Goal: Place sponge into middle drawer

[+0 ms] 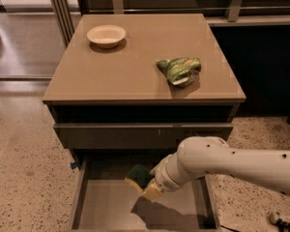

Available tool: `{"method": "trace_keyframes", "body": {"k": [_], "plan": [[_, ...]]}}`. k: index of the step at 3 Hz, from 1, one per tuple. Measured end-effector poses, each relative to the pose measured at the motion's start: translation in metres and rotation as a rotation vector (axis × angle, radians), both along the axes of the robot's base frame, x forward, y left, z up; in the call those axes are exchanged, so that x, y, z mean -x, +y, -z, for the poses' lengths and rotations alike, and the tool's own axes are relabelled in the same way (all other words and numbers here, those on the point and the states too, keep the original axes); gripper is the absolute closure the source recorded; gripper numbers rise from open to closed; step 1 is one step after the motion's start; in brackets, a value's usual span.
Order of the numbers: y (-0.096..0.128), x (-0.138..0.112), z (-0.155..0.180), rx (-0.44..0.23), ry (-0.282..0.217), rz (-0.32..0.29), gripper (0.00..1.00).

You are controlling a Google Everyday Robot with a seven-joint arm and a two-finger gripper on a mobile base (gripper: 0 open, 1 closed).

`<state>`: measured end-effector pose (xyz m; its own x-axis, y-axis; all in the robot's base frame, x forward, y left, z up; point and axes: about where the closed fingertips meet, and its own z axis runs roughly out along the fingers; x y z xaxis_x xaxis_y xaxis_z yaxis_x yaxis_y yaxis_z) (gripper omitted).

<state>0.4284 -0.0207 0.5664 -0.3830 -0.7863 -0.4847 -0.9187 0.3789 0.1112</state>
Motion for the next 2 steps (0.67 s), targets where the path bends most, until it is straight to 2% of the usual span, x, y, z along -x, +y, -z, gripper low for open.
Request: {"method": "trace_keyframes", "body": {"k": [2], "plan": [[-0.0003,0.0016,0.0096,0.001,-0.008,0.007,1.00]]}}
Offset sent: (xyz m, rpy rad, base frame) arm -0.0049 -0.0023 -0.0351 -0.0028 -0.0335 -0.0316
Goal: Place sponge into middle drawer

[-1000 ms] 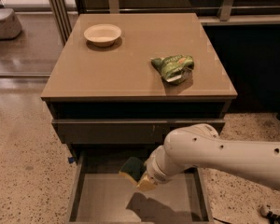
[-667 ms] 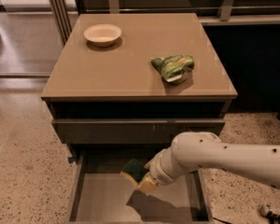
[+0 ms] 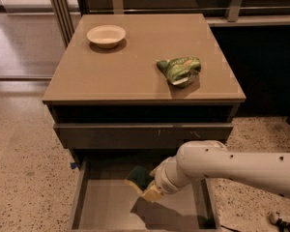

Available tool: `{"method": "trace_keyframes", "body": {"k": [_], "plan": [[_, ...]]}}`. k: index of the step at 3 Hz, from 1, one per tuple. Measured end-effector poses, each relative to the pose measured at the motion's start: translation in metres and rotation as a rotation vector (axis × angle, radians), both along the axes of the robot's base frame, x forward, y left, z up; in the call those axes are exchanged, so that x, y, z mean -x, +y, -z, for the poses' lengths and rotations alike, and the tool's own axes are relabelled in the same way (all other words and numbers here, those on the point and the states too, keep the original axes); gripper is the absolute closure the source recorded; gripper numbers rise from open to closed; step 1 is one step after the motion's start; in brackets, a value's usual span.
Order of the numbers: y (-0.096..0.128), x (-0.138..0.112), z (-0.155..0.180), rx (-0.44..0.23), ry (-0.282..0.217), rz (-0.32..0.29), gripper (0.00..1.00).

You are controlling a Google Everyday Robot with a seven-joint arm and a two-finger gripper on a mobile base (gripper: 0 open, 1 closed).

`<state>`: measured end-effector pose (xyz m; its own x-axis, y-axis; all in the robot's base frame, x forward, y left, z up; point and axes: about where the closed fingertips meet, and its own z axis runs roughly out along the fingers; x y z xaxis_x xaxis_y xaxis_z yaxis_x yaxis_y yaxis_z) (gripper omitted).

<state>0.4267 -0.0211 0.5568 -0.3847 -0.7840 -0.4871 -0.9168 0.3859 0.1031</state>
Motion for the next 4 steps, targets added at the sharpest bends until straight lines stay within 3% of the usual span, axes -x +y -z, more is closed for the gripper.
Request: {"method": "trace_keyframes", "body": {"k": [2,3,4], "plan": [[-0.002,-0.003,0.063,0.057,-0.024,0.052,1.00],[0.009,-0.005,0.125,0.021,0.021,0.076,1.00],[0.009,-0.005,0.125,0.021,0.021,0.076,1.00]]}}
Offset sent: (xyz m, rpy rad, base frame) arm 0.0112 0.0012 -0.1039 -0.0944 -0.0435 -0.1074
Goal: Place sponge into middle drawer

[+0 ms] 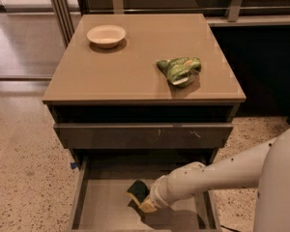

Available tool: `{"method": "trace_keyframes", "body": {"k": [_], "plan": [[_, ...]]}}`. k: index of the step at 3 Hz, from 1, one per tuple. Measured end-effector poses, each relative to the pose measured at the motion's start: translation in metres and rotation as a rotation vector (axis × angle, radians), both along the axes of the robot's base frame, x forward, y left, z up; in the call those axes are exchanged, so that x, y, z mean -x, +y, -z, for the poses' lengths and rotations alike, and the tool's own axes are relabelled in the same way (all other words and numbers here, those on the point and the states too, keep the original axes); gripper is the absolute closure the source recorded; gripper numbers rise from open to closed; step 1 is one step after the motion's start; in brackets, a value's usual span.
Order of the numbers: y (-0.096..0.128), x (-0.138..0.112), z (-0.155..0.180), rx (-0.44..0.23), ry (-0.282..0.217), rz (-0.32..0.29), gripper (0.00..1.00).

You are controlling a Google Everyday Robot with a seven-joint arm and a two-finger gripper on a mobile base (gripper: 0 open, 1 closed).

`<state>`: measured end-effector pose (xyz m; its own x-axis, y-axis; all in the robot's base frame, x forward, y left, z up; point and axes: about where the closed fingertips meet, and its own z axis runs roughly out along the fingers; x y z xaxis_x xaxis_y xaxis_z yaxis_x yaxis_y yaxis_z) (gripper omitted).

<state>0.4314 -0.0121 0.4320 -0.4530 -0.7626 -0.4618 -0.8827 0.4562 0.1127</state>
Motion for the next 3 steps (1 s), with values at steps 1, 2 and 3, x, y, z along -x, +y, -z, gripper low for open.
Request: {"method": "trace_keyframes", "body": {"k": [1,2,3], "plan": [[0.003,-0.002,0.010,0.002,0.017,-0.012,1.00],[0.005,-0.008,0.023,0.006,0.028,-0.016,1.00],[0.008,-0.018,0.031,0.022,0.030,-0.015,1.00]]}}
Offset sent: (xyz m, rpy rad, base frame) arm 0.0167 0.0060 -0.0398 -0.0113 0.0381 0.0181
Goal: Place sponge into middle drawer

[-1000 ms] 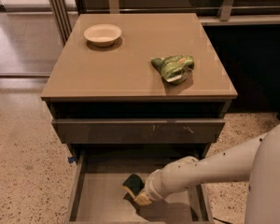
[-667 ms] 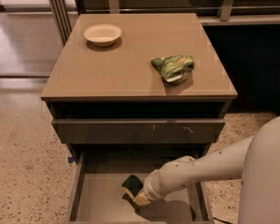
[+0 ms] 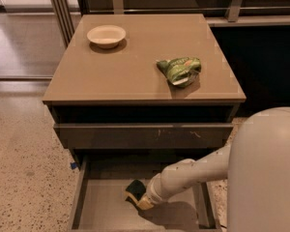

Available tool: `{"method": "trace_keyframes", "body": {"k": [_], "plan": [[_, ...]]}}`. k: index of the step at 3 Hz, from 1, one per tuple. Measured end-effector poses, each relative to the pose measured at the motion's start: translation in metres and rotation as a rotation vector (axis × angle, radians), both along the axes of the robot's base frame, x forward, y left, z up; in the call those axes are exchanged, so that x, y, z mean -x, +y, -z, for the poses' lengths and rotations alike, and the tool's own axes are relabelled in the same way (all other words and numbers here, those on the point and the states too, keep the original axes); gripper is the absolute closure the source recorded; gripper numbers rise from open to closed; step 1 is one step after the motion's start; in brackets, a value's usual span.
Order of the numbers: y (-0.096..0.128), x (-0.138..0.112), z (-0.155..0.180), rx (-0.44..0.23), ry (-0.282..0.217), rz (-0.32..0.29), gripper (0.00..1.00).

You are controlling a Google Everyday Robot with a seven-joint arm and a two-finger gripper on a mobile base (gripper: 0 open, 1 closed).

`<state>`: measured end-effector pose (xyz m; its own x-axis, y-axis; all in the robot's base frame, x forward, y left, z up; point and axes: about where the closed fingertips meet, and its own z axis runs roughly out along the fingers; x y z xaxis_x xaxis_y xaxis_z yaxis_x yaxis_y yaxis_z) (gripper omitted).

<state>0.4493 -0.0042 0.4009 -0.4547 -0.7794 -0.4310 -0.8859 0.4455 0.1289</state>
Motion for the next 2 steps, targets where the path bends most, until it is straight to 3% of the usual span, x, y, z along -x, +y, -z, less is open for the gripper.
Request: {"method": "trace_keyframes", "body": {"k": [2], "plan": [[-0.0044,-0.0158,0.0154,0.028,0.005,0.029,1.00]]}}
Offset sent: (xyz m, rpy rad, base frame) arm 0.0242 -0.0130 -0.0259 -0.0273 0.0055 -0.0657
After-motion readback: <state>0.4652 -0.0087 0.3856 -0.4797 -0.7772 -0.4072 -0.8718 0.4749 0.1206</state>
